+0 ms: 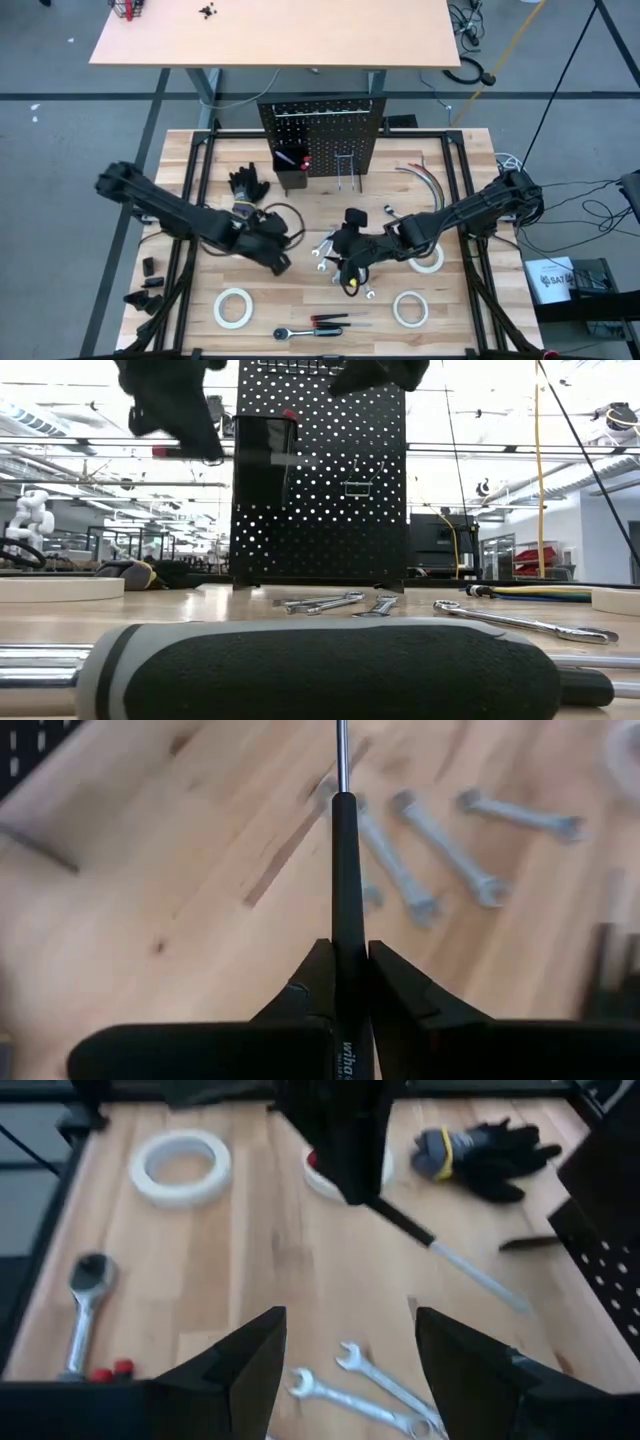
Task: Hang tools onto peg board
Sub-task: Put the nut driver into the black bin on the peg board
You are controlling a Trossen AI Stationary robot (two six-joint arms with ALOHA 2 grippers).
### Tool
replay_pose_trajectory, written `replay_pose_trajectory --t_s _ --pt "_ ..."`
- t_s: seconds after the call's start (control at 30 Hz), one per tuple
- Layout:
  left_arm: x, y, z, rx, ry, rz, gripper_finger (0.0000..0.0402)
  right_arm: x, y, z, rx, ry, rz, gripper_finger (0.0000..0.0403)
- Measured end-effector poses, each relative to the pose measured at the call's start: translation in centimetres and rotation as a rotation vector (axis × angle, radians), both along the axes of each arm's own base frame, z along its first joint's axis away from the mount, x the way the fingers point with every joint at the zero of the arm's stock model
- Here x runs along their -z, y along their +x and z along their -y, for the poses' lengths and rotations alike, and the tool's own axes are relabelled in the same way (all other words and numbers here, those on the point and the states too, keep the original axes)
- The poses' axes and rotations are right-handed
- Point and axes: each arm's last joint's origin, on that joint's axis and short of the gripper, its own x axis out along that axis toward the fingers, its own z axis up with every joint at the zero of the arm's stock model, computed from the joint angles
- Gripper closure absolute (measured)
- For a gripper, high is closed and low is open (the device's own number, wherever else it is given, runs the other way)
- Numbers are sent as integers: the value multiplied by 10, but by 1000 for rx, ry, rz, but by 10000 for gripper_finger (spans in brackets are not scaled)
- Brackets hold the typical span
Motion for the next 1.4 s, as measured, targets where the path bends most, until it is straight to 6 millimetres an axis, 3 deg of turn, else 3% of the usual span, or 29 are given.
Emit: replay_pose_trajectory --t_s 0.3,0.53,0.67,0.9,1.07,1.2,1.4 --pt "-65 -37 -6 252 73 410 375 -22 10 -14 -22 114 258 186" --pt "-94 -49 0 478 135 774 375 -26 11 -14 -12 144 293 186" --pt "-101 -50 2 571 124 915 375 -27 11 -14 -14 145 303 186" --pt "-87 -47 -3 461 61 864 375 -28 12 -13 -43 90 317 186" --pt "-57 -44 -16 79 -265 763 375 -30 10 -23 -320 -334 305 186" --pt "-28 -45 -20 -80 -502 679 375 -30 5 -34 -512 -690 284 186" --pt "-1 -47 -20 -231 -767 704 375 -31 0 -37 -453 -1068 166 186"
